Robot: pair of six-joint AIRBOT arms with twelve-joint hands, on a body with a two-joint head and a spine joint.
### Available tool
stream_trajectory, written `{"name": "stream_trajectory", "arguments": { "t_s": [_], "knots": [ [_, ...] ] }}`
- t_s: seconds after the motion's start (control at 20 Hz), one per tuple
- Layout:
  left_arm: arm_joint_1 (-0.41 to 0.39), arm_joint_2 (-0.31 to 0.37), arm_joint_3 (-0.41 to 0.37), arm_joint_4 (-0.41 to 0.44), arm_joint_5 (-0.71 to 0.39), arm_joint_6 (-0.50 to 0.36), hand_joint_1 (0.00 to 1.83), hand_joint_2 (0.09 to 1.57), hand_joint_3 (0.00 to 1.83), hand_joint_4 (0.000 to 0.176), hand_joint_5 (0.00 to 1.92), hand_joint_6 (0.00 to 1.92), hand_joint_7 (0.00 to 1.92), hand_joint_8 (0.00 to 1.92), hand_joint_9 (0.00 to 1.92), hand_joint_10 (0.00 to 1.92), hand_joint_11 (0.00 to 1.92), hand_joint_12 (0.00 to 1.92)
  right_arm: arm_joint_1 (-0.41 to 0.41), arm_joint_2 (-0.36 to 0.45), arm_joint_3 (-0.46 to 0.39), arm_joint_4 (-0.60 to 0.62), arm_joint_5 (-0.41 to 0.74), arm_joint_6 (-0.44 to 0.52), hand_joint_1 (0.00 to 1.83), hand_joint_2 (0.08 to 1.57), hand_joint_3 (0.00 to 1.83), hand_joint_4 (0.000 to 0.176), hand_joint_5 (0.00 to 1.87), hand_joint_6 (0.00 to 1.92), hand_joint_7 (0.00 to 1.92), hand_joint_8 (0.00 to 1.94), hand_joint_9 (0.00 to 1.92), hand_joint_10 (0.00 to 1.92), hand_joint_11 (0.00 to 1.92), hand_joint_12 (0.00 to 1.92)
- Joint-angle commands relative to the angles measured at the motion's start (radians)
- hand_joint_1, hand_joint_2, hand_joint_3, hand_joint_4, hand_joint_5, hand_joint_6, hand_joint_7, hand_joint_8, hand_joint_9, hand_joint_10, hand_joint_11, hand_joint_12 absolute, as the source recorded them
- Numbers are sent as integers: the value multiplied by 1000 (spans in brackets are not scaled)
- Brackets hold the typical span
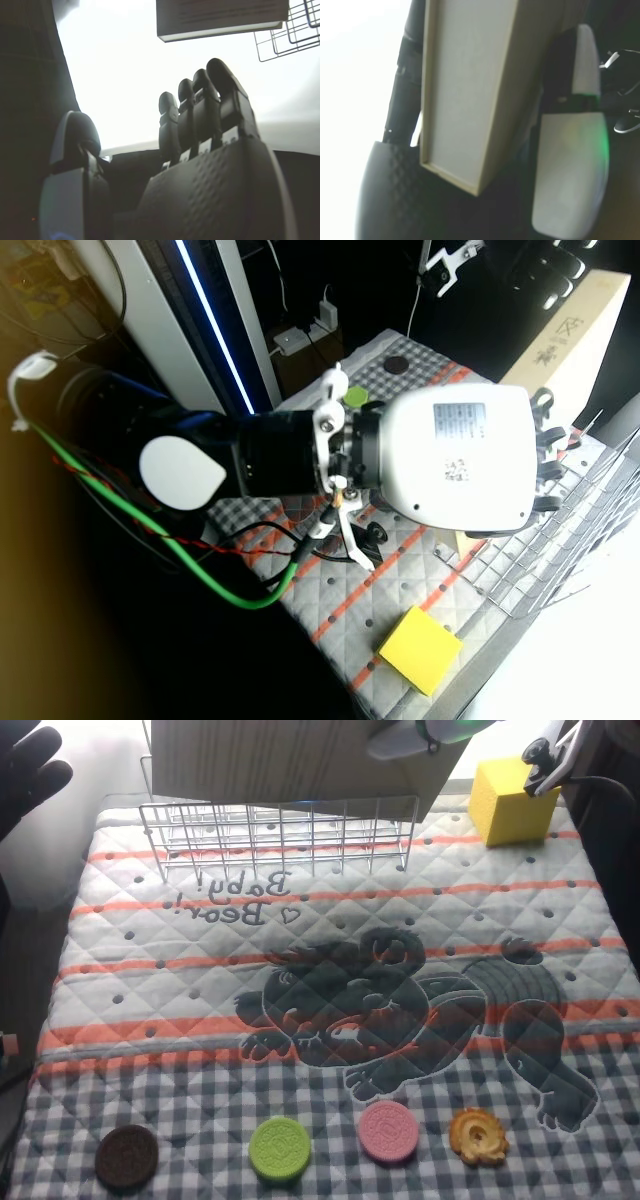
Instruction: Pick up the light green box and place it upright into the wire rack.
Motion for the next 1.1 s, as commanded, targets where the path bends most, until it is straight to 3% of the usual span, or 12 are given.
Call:
{"name": "stream_trajectory", "arguments": {
  "t_s": [0.0, 0.15, 0.4, 0.5, 0.55, 0.6, 0.65, 0.7, 0.75, 0.8, 0.9, 1.05],
  "knots": [
    [-11, 0, 5, -16, -128, -9, 763, 980, 1, 43, 410, 0, 322, 0, 283, 0, 0, 789, 11, 4, 6, 41, 102, 11, 1267, 1069, 1, 0, 968, 931, 1219, 673, 1553, 4, 1482, 489],
    [-11, -1, 5, -16, -128, -9, 786, 977, 0, 46, 411, 0, 320, 0, 288, 2, 0, 817, 6, -5, 14, 41, 95, 11, 1282, 1064, 0, 0, 965, 886, 1248, 661, 1571, 6, 1511, 491],
    [-13, -3, 8, -14, -127, -9, 808, 972, 0, 57, 412, 0, 316, 0, 290, 1, 0, 838, -1, -26, 29, 40, 82, 11, 1262, 1071, 1, 0, 949, 980, 1240, 601, 1571, 3, 1506, 489],
    [-13, -4, 8, -13, -127, -9, 839, 967, 0, 50, 419, 3, 316, 0, 285, 0, 0, 837, -3, -29, 30, 39, 82, 10, 1238, 1103, 0, 0, 894, 1072, 1143, 764, 1417, 0, 1368, 400],
    [-13, -4, 8, -13, -127, -9, 836, 970, 0, 52, 419, 2, 315, 0, 283, 0, 0, 832, -4, -30, 29, 37, 82, 10, 1125, 1155, 4, 0, 870, 1135, 1032, 320, 1271, 0, 1142, 362],
    [-13, -4, 8, -13, -127, -9, 836, 970, 0, 52, 419, 2, 314, 0, 284, 0, 0, 830, -4, -30, 28, 34, 82, 10, 1009, 1120, 0, 0, 719, 456, 1005, 92, 1161, 0, 891, 467],
    [-13, -4, 8, -13, -127, -9, 841, 966, 0, 56, 421, 1, 309, 1, 277, 1, 0, 799, -4, -30, 26, 31, 82, 10, 905, 1089, 0, 0, 617, 139, 811, 18, 967, 0, 755, 588],
    [-13, -5, 8, -13, -126, -9, 841, 970, 1, 43, 421, 1, 311, 2, 282, 4, 0, 797, -4, -28, 23, 29, 84, 9, 764, 1045, 0, 0, 440, 5, 710, 2, 852, 4, 537, 989],
    [-13, -5, 8, -13, -126, -9, 841, 974, 1, 40, 418, 1, 312, 1, 283, 3, 0, 812, -4, -27, 22, 29, 84, 9, 745, 1035, 0, 0, 390, 6, 730, 5, 876, 16, 445, 1260],
    [-13, -6, 9, -13, -126, -9, 851, 970, 0, 42, 420, 2, 316, 2, 288, 5, 0, 816, -5, -26, 21, 29, 85, 9, 700, 1021, 0, 0, 315, 0, 700, 0, 834, 7, 307, 1396],
    [-14, -6, 9, -13, -127, -9, 844, 972, 0, 41, 417, 0, 317, 2, 289, 4, 0, 817, -7, -25, 18, 29, 93, 9, 598, 998, 0, 0, 217, 0, 490, 0, 584, 0, 69, 1312],
    [-14, -6, 9, -13, -126, -9, 811, 975, 1, 42, 410, 0, 319, 1, 292, 3, 0, 842, -7, -22, 11, 29, 107, 9, 576, 969, 0, 6, 163, 0, 417, 0, 511, 0, 6, 1277]
  ]
}}
